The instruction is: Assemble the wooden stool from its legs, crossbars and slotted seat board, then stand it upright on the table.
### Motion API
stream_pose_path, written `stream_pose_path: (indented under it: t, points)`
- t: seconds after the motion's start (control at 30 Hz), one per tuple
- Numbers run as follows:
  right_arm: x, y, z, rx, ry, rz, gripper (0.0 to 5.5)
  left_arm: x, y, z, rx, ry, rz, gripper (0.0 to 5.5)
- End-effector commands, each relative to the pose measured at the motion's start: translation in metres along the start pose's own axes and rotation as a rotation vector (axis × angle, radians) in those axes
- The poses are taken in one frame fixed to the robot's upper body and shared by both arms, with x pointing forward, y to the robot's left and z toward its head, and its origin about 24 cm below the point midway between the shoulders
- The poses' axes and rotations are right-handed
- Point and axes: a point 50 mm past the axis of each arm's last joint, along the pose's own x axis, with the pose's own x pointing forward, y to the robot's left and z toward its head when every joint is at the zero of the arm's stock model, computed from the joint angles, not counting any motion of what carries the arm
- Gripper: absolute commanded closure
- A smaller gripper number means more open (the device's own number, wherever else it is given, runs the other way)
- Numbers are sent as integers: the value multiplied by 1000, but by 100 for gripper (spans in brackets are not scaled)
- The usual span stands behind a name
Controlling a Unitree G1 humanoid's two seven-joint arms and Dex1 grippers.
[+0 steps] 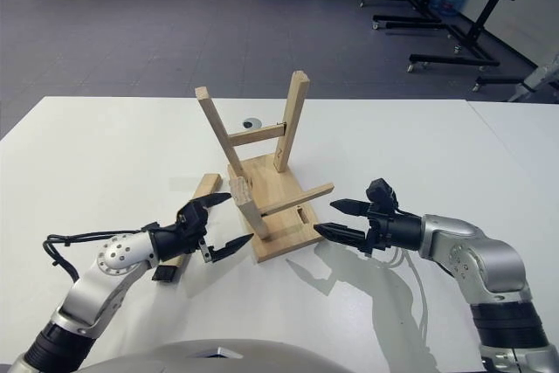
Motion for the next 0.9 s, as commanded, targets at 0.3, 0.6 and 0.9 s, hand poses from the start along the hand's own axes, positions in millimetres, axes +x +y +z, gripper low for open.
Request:
stream_pose_path:
  t: [0.3, 0.6, 0.9]
  points:
    - [-1, 8, -12, 31, -27, -37, 10, -12, -12, -24, -344, 504, 454, 39]
    - [0, 9, -16, 36, -35, -41, 10, -16, 7, 9, -280, 437, 668, 39]
    - [-2, 12, -21, 47, -51, -61, 10, -36, 4, 31, -342, 515, 879, 39]
